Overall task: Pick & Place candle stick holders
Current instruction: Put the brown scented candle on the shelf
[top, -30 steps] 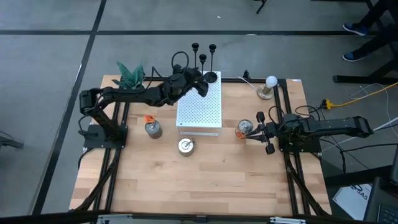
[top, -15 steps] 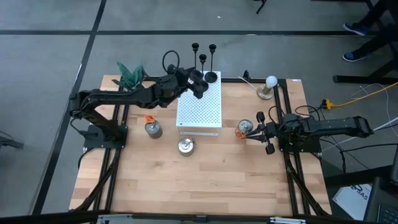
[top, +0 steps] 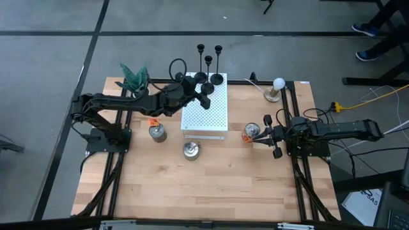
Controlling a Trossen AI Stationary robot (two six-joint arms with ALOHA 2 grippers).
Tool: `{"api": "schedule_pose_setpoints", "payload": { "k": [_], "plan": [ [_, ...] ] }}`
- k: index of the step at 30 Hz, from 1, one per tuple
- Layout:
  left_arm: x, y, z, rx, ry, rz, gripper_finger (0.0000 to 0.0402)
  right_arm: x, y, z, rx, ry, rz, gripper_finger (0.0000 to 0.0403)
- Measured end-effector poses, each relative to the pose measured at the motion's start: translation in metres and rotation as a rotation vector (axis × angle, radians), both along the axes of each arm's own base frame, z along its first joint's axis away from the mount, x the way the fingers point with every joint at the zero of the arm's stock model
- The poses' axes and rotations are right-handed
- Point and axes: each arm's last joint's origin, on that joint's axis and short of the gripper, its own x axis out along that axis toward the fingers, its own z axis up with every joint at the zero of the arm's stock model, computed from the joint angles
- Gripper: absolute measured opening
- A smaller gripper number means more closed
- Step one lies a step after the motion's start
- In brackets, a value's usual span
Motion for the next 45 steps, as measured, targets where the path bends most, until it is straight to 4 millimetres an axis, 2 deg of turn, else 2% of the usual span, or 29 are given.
{"api": "schedule_pose_setpoints", "payload": {
  "k": [9, 15, 21, 28, 45],
  "plan": [
    [0.000, -0.001, 0.000, 0.036, 0.036, -0.005, 0.0239, 0.000, 0.000, 0.000, 0.000, 0.000, 0.000, 0.0039],
    [0.002, -0.010, 0.000, 0.014, 0.015, -0.046, 0.0239, 0.000, 0.000, 0.000, 0.000, 0.000, 0.000, 0.0039],
    [0.004, -0.024, 0.002, 0.007, 0.010, -0.158, 0.0239, 0.000, 0.000, 0.000, 0.000, 0.000, 0.000, 0.0039],
    [-0.001, -0.032, 0.007, 0.056, 0.056, -0.212, 0.0239, 0.000, 0.000, 0.000, 0.000, 0.000, 0.000, 0.0039],
    [-0.011, -0.030, 0.018, 0.061, 0.031, -0.215, 0.0239, 0.000, 0.000, 0.000, 0.000, 0.000, 0.000, 0.0039]
  ]
}}
